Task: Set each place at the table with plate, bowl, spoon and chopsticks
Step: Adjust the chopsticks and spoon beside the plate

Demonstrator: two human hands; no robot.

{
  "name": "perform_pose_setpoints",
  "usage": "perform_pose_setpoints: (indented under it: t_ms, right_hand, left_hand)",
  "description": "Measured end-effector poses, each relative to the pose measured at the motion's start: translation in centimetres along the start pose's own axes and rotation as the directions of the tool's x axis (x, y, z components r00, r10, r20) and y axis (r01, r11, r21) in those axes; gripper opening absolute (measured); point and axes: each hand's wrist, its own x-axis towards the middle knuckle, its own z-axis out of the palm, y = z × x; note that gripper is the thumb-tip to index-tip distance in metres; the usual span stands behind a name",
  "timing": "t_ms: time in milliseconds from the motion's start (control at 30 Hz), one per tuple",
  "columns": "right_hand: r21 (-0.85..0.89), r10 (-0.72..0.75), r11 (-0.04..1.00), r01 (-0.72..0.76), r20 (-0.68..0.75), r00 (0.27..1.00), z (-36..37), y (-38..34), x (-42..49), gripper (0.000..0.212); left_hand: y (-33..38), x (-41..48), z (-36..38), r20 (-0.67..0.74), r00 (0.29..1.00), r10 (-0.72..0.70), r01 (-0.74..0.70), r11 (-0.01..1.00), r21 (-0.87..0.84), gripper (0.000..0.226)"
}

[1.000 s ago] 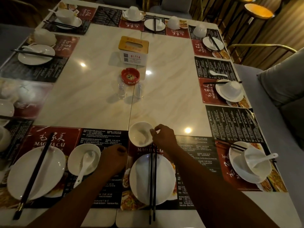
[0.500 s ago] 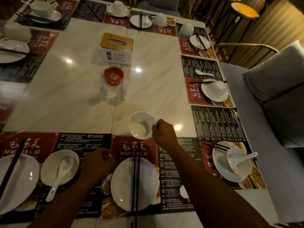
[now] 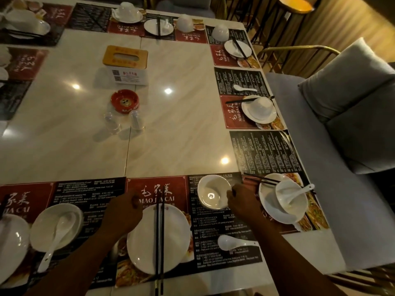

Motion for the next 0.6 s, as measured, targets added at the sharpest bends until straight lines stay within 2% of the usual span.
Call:
perform_pose_setpoints:
  t_ms: [167,367,500,533,600]
  right_hand:
    - [0.005,-0.031,0.999,0.031,0.048,0.998,1.2,0.8,-0.5,0.022]
    - [-0.005,-0.079,0.997,0.079,0.018,0.997,1.7,1.1,-0.3,0.027]
    - [-0.014,-0.067,0.998,0.068,0.02,0.998,1.5,0.9,-0.6,0.026]
    - [-0.047,-0.051,0.998,0.051,0.001,0.999,1.3,0.5,-1.0,0.028]
    - [-0.183,-0.058,0.983,0.032,-0.137,0.989,0.6,-0.9,-2.1,0.034]
  left_hand:
    - [0.1,-0.5,0.0,0.021,0.999,-0.024,0.024,1.0,-0.017,0.014]
    - [0.1,-0.8,0.0,0.036,0.998,-0.059,0.061,0.997,-0.05,0.02]
    - [0.0,-0.9,-0.1,0.044,0.998,-0.053,0.055,0.998,-0.039,0.015]
    - [0.0,-0.9,-0.1,0.045,0.998,-0.052,0.054,0.998,-0.035,0.015]
    - [-0.3,-1.0,-0.3,0.054,0.997,-0.046,0.049,0.998,-0.037,0.014]
